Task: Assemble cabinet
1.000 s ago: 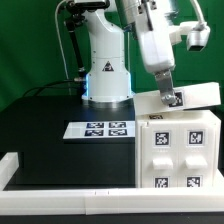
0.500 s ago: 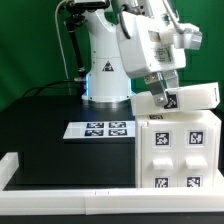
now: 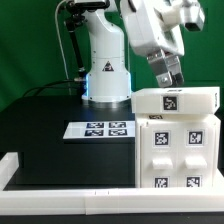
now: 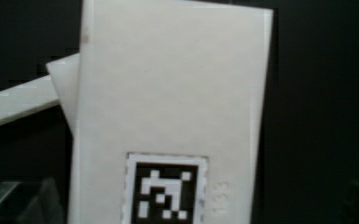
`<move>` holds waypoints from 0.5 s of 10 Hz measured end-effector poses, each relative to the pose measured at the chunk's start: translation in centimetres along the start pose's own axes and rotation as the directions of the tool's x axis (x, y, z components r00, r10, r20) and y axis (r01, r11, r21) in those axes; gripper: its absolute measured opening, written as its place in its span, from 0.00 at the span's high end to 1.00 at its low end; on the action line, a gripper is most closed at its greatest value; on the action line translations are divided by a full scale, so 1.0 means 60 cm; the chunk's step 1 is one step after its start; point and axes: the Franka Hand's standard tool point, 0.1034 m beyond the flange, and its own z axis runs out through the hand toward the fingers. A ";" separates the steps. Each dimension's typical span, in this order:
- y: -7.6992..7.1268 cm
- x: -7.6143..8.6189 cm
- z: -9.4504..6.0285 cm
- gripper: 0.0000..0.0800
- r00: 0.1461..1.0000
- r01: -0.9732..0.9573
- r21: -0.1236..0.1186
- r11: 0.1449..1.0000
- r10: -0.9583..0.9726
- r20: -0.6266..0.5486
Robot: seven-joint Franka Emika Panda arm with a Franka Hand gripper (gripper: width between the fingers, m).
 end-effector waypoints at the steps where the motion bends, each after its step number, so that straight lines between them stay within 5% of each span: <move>1: -0.006 -0.006 -0.012 0.00 1.000 -0.005 0.013 1.000 0.005 0.014; 5: -0.014 -0.005 -0.010 0.00 0.985 0.171 0.005 0.985 -0.171 0.015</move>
Offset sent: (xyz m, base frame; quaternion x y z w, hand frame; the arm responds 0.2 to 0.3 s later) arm 0.0000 0.0000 0.0000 0.0000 0.0000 0.0000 1.0000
